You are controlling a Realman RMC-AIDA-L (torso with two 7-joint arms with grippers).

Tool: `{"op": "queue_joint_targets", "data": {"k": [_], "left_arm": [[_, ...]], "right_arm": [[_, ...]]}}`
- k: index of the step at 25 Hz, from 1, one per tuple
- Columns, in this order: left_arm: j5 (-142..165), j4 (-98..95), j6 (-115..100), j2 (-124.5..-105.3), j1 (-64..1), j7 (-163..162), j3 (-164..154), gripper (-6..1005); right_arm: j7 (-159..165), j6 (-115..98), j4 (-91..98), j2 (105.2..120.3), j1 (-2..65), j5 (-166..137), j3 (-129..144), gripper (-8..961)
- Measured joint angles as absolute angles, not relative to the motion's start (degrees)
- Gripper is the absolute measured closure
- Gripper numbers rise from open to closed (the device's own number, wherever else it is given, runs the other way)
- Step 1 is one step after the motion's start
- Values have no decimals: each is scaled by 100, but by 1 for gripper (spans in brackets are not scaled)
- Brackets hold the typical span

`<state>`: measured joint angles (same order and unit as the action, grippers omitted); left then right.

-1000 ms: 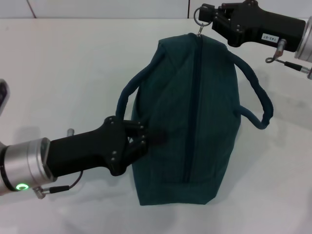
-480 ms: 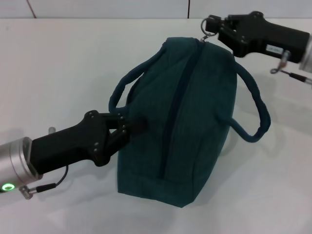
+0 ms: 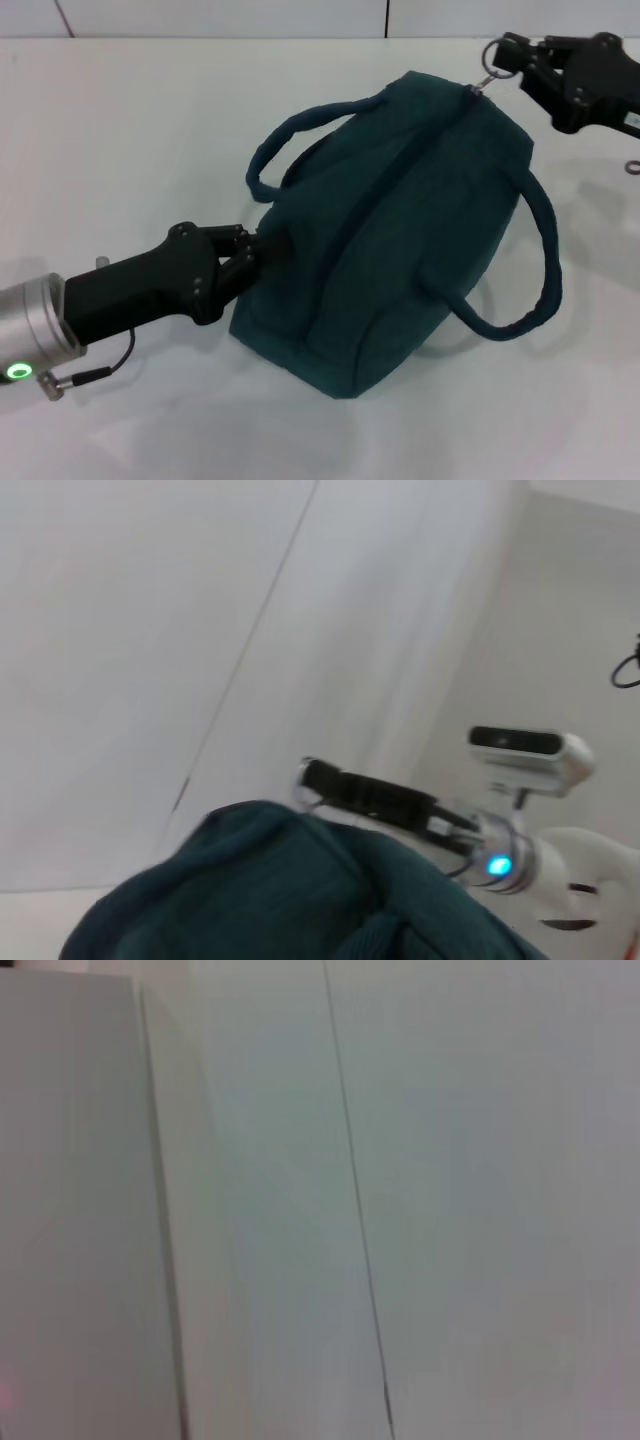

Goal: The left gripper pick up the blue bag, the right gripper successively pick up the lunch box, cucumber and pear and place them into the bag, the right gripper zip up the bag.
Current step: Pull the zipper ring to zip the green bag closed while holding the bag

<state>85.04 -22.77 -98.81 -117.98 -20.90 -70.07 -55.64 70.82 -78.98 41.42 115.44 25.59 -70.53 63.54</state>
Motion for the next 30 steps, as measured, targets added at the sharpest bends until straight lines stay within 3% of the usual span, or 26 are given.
{"op": "queue_joint_targets", "data": {"k": [11, 27, 30], "left_arm": [[8473, -2322, -9612, -11816, -2096, -7089, -5584, 930], [7139, -2595, -9603, -11757, -2127, -7894, -5563, 294], [7306, -2862, -9501, -11758, -2330, -8337, -5564, 231]], "right_arm": [[7069, -7861, 4266, 11526, 2384, -7031, 6312, 924], [7040, -8046, 4261, 11514, 2439, -7054, 6239, 922], [7022, -8048, 4256, 11513, 2468, -7068, 6240, 922]]}}
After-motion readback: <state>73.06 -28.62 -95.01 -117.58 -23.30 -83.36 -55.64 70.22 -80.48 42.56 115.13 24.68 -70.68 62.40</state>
